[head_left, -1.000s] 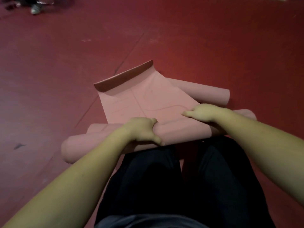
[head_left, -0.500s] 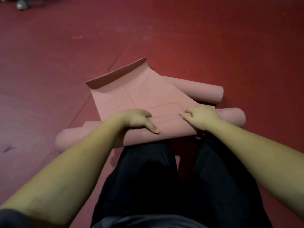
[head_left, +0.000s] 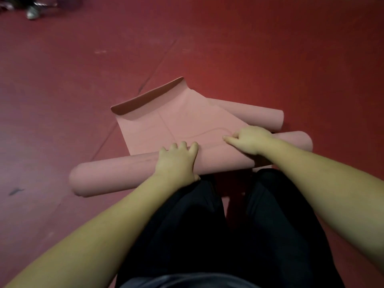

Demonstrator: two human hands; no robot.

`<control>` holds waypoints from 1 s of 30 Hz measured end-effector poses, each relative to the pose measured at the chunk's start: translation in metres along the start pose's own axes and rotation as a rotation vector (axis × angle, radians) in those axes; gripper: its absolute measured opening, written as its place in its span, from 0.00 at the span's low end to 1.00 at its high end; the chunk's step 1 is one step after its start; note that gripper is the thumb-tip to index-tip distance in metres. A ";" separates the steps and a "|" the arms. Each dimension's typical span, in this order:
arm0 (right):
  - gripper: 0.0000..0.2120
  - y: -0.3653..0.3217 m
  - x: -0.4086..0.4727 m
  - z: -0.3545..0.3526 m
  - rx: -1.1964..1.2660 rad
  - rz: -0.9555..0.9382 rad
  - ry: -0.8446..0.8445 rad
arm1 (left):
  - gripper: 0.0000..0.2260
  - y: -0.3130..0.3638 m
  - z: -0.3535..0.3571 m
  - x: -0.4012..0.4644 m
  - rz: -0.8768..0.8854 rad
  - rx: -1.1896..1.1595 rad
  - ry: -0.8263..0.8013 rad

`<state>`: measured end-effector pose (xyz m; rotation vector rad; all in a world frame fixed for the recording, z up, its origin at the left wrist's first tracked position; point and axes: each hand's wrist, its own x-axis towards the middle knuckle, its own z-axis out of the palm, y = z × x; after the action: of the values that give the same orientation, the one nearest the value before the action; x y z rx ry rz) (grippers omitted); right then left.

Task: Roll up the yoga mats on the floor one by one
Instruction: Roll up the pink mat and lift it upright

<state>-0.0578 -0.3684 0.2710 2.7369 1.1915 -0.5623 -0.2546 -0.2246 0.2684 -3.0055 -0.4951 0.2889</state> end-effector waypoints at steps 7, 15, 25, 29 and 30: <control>0.31 -0.005 0.006 -0.021 0.111 0.031 -0.311 | 0.37 -0.015 -0.021 -0.006 0.058 -0.304 -0.260; 0.29 0.000 0.010 -0.004 0.121 -0.044 -0.206 | 0.35 -0.029 -0.020 0.017 0.060 -0.572 -0.531; 0.38 0.011 -0.027 0.034 -0.032 -0.142 0.210 | 0.31 -0.040 -0.017 0.047 -0.068 -0.914 -0.788; 0.33 0.012 -0.021 0.038 -0.043 -0.114 0.257 | 0.33 -0.035 -0.017 0.044 -0.031 -0.840 -0.684; 0.31 0.012 -0.020 0.037 -0.035 -0.115 0.253 | 0.35 -0.033 -0.017 0.041 -0.007 -0.793 -0.606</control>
<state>-0.0720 -0.3994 0.2436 2.7862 1.4044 -0.2053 -0.2230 -0.1805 0.2819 -3.6141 -0.8212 1.3050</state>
